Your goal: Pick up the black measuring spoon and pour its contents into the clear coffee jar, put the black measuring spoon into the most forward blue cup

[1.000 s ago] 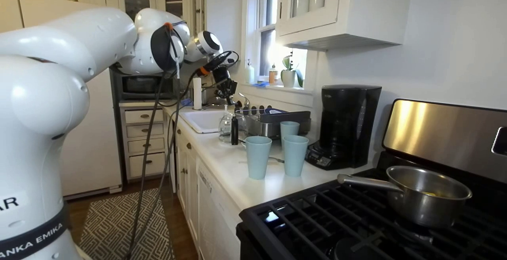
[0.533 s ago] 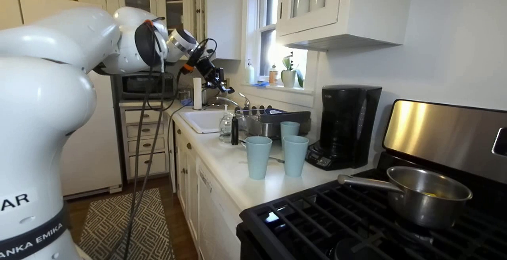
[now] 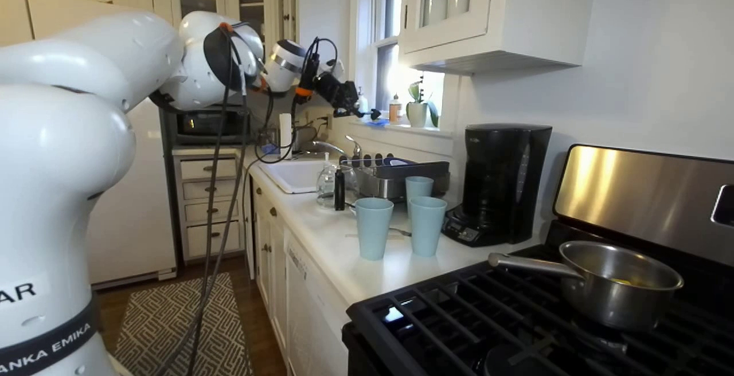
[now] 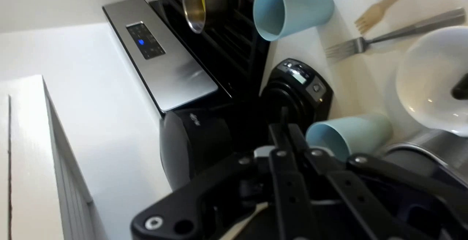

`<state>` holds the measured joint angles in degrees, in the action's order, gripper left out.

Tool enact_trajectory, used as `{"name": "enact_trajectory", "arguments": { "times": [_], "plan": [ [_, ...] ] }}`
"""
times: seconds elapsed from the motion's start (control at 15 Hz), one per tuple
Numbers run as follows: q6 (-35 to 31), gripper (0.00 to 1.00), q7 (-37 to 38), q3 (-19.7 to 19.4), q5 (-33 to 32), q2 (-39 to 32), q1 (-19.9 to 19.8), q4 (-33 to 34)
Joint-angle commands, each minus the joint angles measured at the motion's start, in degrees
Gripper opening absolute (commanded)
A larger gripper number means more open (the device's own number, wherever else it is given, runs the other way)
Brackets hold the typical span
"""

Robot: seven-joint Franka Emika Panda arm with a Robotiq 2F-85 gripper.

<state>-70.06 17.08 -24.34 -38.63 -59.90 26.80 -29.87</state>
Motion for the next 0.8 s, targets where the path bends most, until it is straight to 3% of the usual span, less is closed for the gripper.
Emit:
{"name": "enact_trajectory", "arguments": {
  "times": [0.0, 0.53, 0.6, 0.73],
  "plan": [
    [7.2, 0.01, 0.2, -1.3, 0.5, 0.9, -2.6, -1.8],
    [24.9, 0.01, 1.7, 0.4, 5.1, 0.3, -7.4, -1.5],
    [22.3, 0.01, 4.3, -1.8, 8.6, 3.5, -6.3, -8.9],
    [22.9, 0.01, 6.5, -0.6, 10.6, 4.1, -7.3, -10.7]
  ]
}}
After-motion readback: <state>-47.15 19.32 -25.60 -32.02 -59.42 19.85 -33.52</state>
